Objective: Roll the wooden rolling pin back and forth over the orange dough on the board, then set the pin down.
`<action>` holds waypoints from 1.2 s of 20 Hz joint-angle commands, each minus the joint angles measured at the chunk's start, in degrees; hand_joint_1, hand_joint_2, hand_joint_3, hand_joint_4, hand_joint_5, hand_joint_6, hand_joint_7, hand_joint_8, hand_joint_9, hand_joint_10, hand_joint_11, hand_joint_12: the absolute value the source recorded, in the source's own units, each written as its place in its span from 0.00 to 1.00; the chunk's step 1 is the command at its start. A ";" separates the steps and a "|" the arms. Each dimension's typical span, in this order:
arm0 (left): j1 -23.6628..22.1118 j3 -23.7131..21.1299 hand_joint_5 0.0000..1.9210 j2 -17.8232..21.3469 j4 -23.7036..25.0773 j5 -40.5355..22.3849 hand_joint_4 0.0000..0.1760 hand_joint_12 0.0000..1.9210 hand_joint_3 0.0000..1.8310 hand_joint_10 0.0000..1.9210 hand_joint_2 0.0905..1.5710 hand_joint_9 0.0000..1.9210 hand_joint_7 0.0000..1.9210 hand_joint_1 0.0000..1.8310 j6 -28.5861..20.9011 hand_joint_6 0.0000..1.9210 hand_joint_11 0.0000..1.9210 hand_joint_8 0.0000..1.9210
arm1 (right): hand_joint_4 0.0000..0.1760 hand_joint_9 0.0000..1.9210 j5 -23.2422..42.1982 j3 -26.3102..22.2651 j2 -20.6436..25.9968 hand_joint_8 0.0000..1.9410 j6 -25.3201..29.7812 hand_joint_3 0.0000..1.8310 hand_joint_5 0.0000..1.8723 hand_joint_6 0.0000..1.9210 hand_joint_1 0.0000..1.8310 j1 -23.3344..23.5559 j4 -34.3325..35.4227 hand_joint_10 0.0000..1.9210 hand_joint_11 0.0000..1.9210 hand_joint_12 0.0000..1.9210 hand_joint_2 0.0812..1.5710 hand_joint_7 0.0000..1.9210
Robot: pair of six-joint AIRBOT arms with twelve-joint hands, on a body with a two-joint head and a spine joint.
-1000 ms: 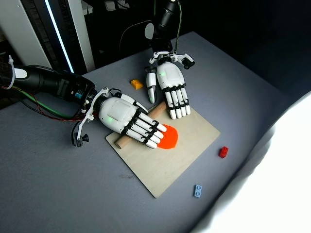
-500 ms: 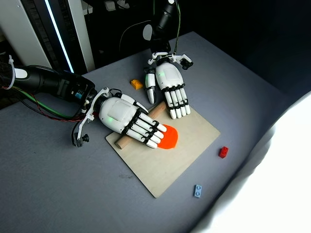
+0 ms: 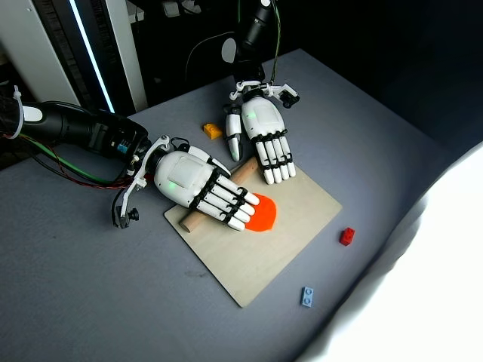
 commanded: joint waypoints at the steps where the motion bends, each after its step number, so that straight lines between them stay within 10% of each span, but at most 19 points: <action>1: 0.03 -0.22 0.00 -0.36 -1.51 5.04 0.00 0.01 0.04 0.00 1.00 0.00 0.00 0.00 -0.36 0.00 0.00 0.00 | 0.00 0.02 3.02 0.19 -0.19 0.00 -0.68 0.06 0.05 0.00 0.00 0.24 -2.72 0.00 0.00 0.00 1.00 0.04; 24: -0.63 -0.79 0.00 -1.81 -0.81 11.83 0.00 0.00 0.00 0.00 0.86 0.00 0.00 0.00 -3.43 0.00 0.00 0.00 | 0.00 0.02 2.02 1.91 -0.18 0.00 -0.15 0.05 0.05 0.01 0.00 0.98 -2.69 0.00 0.00 0.00 1.00 0.04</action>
